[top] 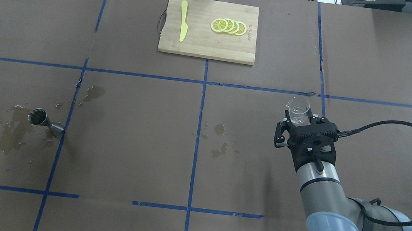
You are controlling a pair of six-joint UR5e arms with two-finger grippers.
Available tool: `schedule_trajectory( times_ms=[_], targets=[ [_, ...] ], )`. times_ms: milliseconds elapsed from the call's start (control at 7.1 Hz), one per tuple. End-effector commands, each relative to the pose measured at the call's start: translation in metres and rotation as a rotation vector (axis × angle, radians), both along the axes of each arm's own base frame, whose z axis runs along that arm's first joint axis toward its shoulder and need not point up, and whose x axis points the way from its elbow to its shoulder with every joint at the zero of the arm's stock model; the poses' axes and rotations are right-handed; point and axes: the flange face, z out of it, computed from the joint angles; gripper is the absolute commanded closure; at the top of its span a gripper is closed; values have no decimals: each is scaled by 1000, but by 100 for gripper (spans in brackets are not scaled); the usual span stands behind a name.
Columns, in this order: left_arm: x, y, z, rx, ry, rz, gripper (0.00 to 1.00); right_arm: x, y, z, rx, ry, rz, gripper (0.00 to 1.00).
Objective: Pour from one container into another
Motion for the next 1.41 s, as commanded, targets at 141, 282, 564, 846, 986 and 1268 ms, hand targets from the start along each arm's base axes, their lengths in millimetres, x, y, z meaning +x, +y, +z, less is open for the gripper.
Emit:
schedule_trajectory(
  times_ms=[141, 282, 564, 846, 986, 1268],
  targets=[
    [-5, 18, -7, 21, 29, 76, 0, -3, 1, 53, -7, -109, 28, 100],
    [-6, 18, -6, 20, 27, 75, 0, -3, 1, 79, 3, -142, 29, 100],
    [-7, 18, -7, 23, 28, 72, 0, 10, 2, 134, 7, -126, 59, 100],
    [-8, 18, -8, 25, 28, 68, 0, 26, 6, 209, 11, -181, 59, 100],
    [-8, 18, -10, 27, 29, 67, 0, 27, 7, 225, 12, -185, 57, 100],
    [-11, 18, -10, 24, 30, 56, 0, 25, 9, 225, 13, -185, 54, 100]
  ],
)
